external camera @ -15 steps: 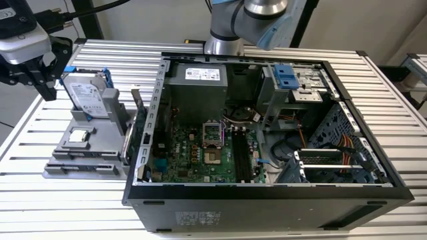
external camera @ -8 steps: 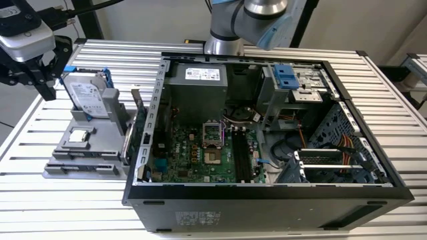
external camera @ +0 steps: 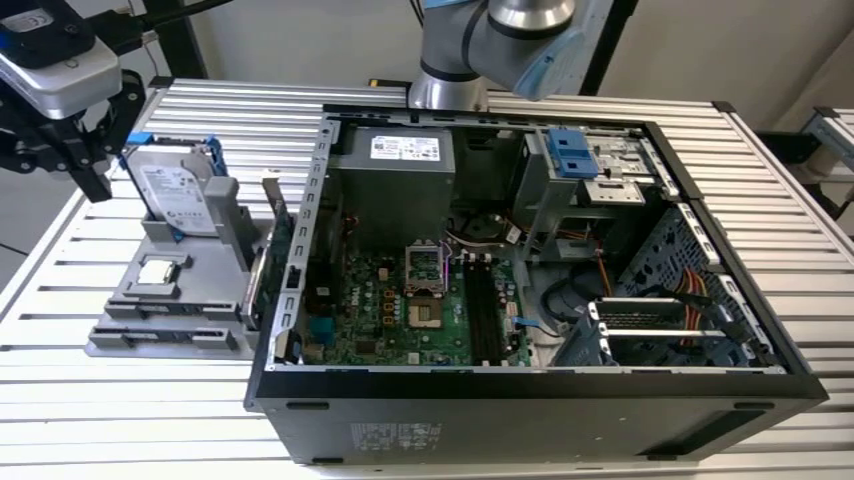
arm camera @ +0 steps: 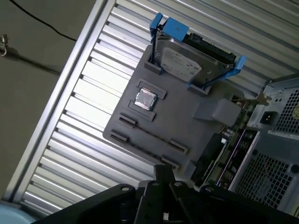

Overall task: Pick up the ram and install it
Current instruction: 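Pick up the ram and move it above insertion slot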

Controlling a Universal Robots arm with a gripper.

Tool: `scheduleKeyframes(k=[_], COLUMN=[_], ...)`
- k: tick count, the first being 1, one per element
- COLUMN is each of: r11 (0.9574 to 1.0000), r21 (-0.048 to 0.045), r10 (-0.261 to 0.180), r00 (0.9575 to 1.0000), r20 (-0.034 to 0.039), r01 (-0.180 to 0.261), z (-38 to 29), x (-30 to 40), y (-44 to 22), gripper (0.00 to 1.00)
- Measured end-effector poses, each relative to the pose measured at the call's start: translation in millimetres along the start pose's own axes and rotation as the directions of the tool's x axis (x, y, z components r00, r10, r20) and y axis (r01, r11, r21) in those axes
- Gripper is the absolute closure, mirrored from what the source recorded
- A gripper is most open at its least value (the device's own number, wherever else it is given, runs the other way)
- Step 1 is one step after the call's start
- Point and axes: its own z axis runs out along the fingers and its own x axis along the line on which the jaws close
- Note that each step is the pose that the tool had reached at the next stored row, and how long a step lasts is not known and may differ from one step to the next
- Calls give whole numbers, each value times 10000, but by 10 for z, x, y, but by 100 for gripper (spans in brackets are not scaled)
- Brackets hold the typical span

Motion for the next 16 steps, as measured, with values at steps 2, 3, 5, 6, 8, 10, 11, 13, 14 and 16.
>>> scheduleKeyframes(k=[2, 3, 5, 6, 8, 10, 11, 13, 14, 16], r11=[9998, 9996, 9988, 9983, 9970, 9955, 9945, 9923, 9909, 9885], r21=[4, 7, 17, 23, 35, 46, 56, 79, 95, 118], r10=[-189, -285, -487, -587, -776, -949, -1050, -1238, -1340, -1508], r00=[9998, 9996, 9988, 9983, 9970, 9955, 9945, 9923, 9910, 9885], r20=[-8, -7, -2, 3, 7, 10, 14, 29, 45, 67], r01=[189, 285, 487, 587, 776, 949, 1050, 1237, 1340, 1507], z=[0, 0, 0, 0, 0, 0, 0, -1, -2, 0], x=[0, 0, -1, -1, -1, 0, 0, 0, -1, -1], y=[0, -1, -1, 0, 0, 0, 0, 0, 0, 0], gripper=[100, 100, 100, 100, 100, 100, 100, 100, 100, 100])
